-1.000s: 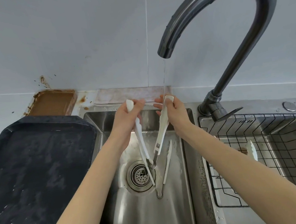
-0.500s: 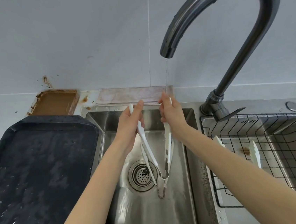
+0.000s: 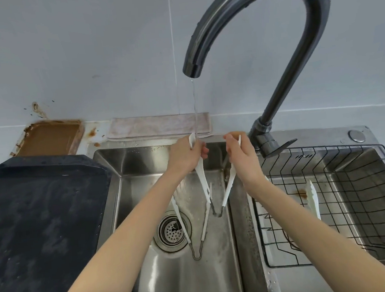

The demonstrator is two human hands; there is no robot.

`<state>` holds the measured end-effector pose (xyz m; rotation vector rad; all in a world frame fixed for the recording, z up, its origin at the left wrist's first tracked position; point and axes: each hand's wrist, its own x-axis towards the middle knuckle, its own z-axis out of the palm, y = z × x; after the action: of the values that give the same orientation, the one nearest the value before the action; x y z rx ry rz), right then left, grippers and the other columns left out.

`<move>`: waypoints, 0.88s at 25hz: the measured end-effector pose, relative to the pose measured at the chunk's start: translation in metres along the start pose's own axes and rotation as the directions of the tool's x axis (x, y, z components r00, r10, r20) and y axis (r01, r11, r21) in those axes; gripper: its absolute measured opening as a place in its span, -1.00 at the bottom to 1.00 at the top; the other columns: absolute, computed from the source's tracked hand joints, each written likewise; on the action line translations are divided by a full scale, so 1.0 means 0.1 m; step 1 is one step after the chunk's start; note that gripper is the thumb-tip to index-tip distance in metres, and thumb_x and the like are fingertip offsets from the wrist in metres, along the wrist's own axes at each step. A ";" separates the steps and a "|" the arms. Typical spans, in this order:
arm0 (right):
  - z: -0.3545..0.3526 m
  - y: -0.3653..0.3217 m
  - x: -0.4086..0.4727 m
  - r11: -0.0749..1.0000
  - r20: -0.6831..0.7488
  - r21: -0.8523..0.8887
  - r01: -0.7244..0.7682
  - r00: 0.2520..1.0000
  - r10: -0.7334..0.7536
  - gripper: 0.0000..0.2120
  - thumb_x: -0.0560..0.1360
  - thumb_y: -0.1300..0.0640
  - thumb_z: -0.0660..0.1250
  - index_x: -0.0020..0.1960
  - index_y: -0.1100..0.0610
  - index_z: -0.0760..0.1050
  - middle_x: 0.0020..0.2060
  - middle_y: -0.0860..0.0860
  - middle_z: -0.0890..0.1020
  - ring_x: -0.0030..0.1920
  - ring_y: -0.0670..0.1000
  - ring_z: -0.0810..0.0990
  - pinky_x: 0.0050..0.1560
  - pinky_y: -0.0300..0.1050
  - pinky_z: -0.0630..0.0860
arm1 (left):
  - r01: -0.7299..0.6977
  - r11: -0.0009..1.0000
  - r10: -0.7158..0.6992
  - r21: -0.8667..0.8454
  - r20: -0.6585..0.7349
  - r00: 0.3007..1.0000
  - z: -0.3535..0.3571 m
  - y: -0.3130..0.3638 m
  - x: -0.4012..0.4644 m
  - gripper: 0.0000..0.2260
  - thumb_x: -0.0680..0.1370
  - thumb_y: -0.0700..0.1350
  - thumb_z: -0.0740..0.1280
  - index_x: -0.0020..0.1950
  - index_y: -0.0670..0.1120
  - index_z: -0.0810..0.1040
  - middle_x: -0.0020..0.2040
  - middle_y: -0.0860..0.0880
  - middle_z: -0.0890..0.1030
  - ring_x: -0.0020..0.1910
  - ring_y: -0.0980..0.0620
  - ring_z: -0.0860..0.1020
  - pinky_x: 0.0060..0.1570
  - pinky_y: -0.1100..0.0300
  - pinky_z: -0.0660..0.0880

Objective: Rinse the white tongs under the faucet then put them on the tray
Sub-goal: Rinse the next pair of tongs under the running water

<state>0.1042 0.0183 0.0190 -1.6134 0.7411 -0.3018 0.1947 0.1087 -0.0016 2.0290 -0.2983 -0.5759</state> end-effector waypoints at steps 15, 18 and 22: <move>-0.18 0.06 -0.02 0.964 0.198 -0.251 0.085 0.980 -0.035 -0.83 0.57 0.08 0.17 0.15 0.05 0.30 -0.27 -0.03 0.44 -0.29 -0.10 0.43 -0.26 -0.39 0.41 | 0.087 0.966 -0.111 -0.245 -0.088 0.990 -0.06 -0.13 -0.07 -0.74 0.62 -0.21 0.01 0.25 -0.29 0.31 0.11 -0.17 0.56 0.01 -0.02 0.56 -0.25 0.41 0.53; -0.21 0.19 -0.02 0.866 0.222 -0.499 0.025 0.970 0.100 -0.73 0.55 -0.01 0.18 0.15 0.14 0.38 -0.22 -0.02 0.51 -0.27 -0.11 0.46 -0.30 -0.30 0.37 | 0.119 0.966 -0.144 -0.231 -0.095 0.985 -0.12 -0.27 -0.07 -0.74 0.62 -0.22 -0.01 0.25 -0.28 0.30 0.14 -0.22 0.55 0.09 -0.11 0.58 0.04 0.12 0.52; -0.06 0.39 0.00 0.807 0.283 -0.588 -0.054 0.921 0.268 -0.60 0.56 -0.15 0.09 0.12 0.19 0.37 -0.30 0.01 0.53 -0.34 -0.12 0.56 -0.24 -0.18 0.46 | 0.196 0.962 -0.215 -0.192 -0.084 0.973 -0.16 -0.55 -0.17 -0.75 0.63 -0.19 0.00 0.24 -0.26 0.30 0.04 -0.16 0.57 -0.04 -0.07 0.57 0.06 0.05 0.53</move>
<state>0.0895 0.0125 -0.0172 -2.0781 0.7195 0.3805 0.1873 0.1550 -0.0377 1.9152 0.0295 -0.6004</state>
